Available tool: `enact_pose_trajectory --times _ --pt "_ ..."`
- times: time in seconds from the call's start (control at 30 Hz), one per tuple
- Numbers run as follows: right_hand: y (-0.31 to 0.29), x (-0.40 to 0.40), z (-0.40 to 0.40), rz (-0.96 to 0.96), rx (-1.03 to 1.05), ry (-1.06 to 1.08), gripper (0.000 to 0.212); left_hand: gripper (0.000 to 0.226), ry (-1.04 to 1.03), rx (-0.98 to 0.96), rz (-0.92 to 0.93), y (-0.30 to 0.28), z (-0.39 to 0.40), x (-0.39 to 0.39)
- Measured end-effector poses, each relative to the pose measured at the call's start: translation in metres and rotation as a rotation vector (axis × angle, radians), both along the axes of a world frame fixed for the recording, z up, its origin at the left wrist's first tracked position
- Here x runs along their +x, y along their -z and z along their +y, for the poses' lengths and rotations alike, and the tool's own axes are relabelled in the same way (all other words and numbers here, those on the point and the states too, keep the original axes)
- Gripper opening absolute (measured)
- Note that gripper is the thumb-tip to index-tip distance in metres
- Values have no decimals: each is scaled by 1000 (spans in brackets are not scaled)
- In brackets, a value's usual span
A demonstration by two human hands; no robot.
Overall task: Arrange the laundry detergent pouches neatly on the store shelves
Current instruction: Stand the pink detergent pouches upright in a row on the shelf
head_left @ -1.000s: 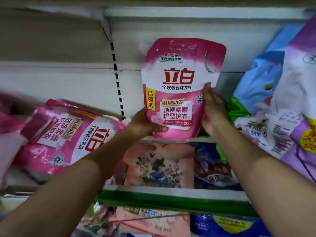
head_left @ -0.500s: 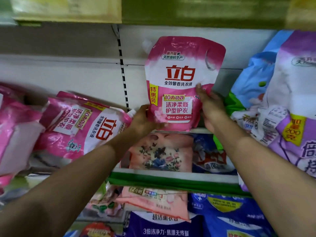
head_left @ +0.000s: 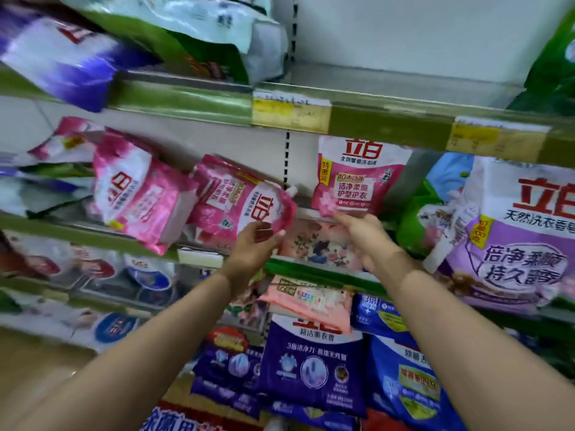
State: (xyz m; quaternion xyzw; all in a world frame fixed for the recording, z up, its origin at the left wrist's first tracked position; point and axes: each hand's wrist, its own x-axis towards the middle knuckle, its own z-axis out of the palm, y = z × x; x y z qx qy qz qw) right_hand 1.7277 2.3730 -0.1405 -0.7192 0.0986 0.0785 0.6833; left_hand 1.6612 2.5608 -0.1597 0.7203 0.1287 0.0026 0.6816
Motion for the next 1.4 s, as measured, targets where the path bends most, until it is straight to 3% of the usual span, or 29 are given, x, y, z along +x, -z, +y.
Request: enact_pose_trajectory --times 0.1,0.23,0.43,0.63,0.73,0.87,1.1,1.23,1.4 --pt "-4 -16 33 25 -4 -40 41 35 -157 -104 49 -1 31 -14" --pt "-2 -27 80 69 18 -98 27 11 -327 -111 97 0 85 -23" --pt "-2 -18 183 100 41 -153 23 32 -493 -100 67 -4 174 -33" --pt "-28 25 293 -165 -136 -167 13 37 -603 -203 80 -6 260 -30" --pt "-29 52 322 -290 -297 -194 15 43 -590 -262 100 -4 285 -21" --pt "-19 76 343 -319 -587 -353 24 48 -601 -271 156 0 304 -4" --pt "-14 96 371 -258 -664 -549 47 46 -605 -452 173 1 318 18" --pt "-9 98 367 -217 -643 -546 58 36 -556 -480 228 3 317 21" --pt "-9 88 356 -139 -261 -516 47 35 -585 -469 266 3 313 27"
